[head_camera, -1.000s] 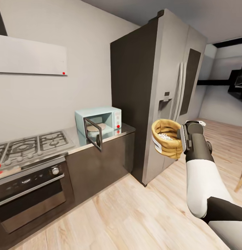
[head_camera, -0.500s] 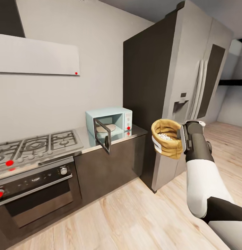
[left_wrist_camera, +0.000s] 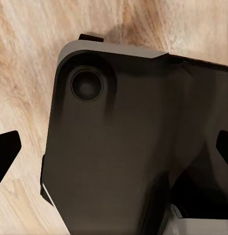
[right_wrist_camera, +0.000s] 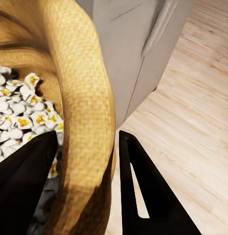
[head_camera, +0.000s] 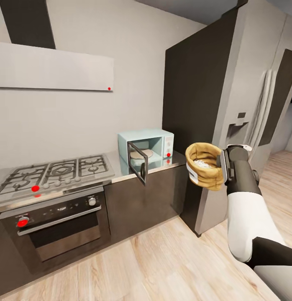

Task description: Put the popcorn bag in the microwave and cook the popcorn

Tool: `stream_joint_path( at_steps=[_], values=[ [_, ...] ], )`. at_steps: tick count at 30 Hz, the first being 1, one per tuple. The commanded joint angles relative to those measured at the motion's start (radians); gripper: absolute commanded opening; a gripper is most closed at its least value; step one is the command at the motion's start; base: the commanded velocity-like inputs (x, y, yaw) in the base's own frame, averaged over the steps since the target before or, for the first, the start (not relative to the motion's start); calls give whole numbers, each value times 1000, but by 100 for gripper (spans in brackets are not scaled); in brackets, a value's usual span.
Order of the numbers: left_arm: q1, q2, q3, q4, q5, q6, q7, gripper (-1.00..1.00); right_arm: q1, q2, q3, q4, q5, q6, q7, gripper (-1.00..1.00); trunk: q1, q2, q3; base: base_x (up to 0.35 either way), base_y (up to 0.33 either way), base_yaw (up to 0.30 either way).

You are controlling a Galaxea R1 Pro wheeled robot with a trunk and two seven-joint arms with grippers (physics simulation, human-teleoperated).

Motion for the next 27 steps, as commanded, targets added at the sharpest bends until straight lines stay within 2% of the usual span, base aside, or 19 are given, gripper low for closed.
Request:
stream_joint_path(
  at_steps=[1,9,14,27],
  values=[
    [0,0,1,-1,6,-1,0,100,-1,0,0,0,-4,3,-7,-100,0,-1,-1,0,0,10],
    [0,0,1,0,6,-1,0,100,-1,-2,0,0,-4,3,-8,-100,0,-1,-1,0,0,1],
    [0,-2,1,-4,4,-1,0,100,-1,-21,0,0,-4,3,-7,-100,0,-1,-1,0,0,0],
    [0,-2,2,-3,4,-1,0,100,-1,-20,2,0,-7,3,-5,-100,0,-1,-1,31,0,26]
  ],
)
